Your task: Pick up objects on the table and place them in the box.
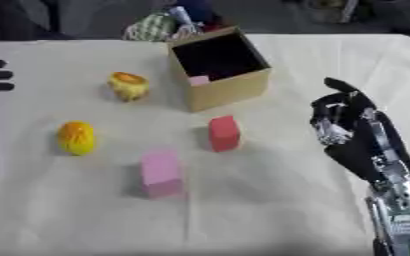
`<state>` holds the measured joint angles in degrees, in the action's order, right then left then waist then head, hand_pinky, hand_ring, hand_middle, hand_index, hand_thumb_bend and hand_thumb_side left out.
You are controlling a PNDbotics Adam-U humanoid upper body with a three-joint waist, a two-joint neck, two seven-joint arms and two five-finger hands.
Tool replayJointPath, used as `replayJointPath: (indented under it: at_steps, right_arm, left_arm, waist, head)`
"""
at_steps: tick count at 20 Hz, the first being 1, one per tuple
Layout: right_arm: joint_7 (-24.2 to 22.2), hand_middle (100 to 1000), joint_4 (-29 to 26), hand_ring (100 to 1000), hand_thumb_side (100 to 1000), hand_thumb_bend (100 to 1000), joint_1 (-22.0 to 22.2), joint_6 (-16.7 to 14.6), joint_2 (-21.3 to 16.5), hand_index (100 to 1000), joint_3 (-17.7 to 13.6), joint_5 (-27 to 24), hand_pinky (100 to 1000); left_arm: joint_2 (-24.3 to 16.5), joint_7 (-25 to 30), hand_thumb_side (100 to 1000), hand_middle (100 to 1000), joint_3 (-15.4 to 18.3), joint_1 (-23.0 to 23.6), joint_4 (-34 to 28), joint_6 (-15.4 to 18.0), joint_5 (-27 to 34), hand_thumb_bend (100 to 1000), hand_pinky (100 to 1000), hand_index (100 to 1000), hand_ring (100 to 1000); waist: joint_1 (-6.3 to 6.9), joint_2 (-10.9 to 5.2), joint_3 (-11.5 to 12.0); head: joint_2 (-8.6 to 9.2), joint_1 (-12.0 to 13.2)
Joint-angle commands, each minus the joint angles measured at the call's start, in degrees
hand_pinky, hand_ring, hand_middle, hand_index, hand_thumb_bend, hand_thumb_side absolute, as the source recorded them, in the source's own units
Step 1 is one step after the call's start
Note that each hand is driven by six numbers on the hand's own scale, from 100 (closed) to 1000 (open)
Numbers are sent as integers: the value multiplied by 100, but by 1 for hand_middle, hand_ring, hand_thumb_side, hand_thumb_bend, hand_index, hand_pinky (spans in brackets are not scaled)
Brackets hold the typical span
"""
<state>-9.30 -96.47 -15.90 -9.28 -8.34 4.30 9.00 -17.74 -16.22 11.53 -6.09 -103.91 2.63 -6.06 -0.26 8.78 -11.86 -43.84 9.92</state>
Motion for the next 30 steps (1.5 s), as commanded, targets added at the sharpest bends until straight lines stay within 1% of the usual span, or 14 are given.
replayJointPath:
  at_steps: [1, 3, 5, 8, 10, 11, 13, 15, 17, 19, 22, 24, 27, 30]
  right_arm:
    - [-11, 612, -119, 537, 447, 100, -60, -13, -65, 902, 3, 36, 546]
    - [-22, 612, -111, 537, 448, 100, -47, -13, -75, 902, 16, 38, 546]
    - [-40, 612, -104, 537, 448, 100, -29, -17, -79, 902, 34, 38, 546]
    - [-71, 612, -94, 537, 449, 100, -8, -25, -78, 902, 63, 34, 546]
    - [-84, 612, -81, 537, 447, 100, 12, -24, -78, 902, 77, 30, 546]
    - [-91, 612, -73, 537, 446, 100, 18, -23, -77, 902, 85, 28, 546]
    - [-102, 612, -62, 537, 447, 100, 14, -25, -74, 902, 96, 22, 547]
    - [-102, 612, -53, 537, 446, 100, 11, -23, -75, 902, 97, 18, 547]
    - [-104, 612, -40, 537, 443, 100, 29, -19, -74, 902, 101, 12, 546]
    - [-112, 612, -26, 537, 442, 100, 45, -17, -64, 902, 113, 2, 546]
    - [-122, 612, -1, 537, 441, 100, 50, -15, -54, 902, 130, -26, 546]
    - [-126, 612, 5, 537, 441, 100, 50, -16, -53, 902, 135, -39, 545]
    - [-128, 612, 7, 536, 440, 100, 53, -17, -55, 902, 138, -51, 545]
    - [-119, 612, 10, 536, 439, 100, 60, -13, -68, 902, 132, -56, 545]
  left_arm:
    - [-492, 149, 589, 661, -43, -243, -60, -68, -170, 100, 639, 842, 664]
    - [-1031, 588, 499, 680, -243, -608, 94, -184, -604, 100, 659, 853, 679]
    - [-1589, 1160, 446, 698, -536, -1073, 350, -255, -1052, 121, 682, 866, 693]
    - [-2372, 2271, 413, 739, -1203, -1963, 940, -167, -1692, 248, 737, 892, 727]
    - [-2618, 3026, 433, 765, -1638, -2575, 1435, -10, -2068, 349, 759, 899, 740]
    - [-2656, 3357, 421, 771, -1830, -2882, 1727, 76, -2259, 390, 770, 899, 745]
    - [-2559, 3918, 442, 793, -2147, -3438, 2396, 256, -2732, 464, 794, 907, 760]
    - [-2293, 4464, 466, 814, -2362, -3920, 3113, 448, -3324, 540, 817, 916, 777]
    - [-1969, 4891, 464, 823, -2420, -4314, 3721, 672, -3998, 596, 831, 920, 785]
    - [-1621, 5134, 474, 825, -2361, -4611, 4259, 846, -4634, 632, 826, 922, 781]
    - [-1149, 5276, 485, 837, -2150, -4880, 5005, 1006, -5434, 650, 828, 928, 784]
    - [-939, 5229, 464, 841, -1983, -4986, 5378, 1029, -5810, 654, 831, 928, 787]
    - [-759, 5154, 462, 841, -1794, -5065, 5792, 1023, -6228, 651, 827, 924, 785]
    - [-715, 5135, 402, 825, -1683, -5085, 5998, 1004, -6459, 629, 806, 907, 763]
  waist:
    - [-42, -103, -3]
    - [-24, -139, -6]
    - [-6, -177, -26]
    - [3, -231, -84]
    - [-6, -262, -122]
    - [-16, -276, -142]
    - [-41, -297, -177]
    - [-61, -314, -209]
    - [-77, -326, -224]
    - [-90, -336, -231]
    - [-110, -344, -255]
    - [-115, -342, -288]
    - [-109, -329, -339]
    - [-88, -315, -369]
  head:
    - [-28, -25]
    - [-28, -14]
    - [-28, 2]
    - [-28, 43]
    - [-28, 74]
    - [-28, 80]
    - [-28, 79]
    - [-28, 102]
    - [-28, 114]
    - [-28, 120]
    - [-28, 125]
    - [-28, 139]
    - [-28, 159]
    - [-28, 163]
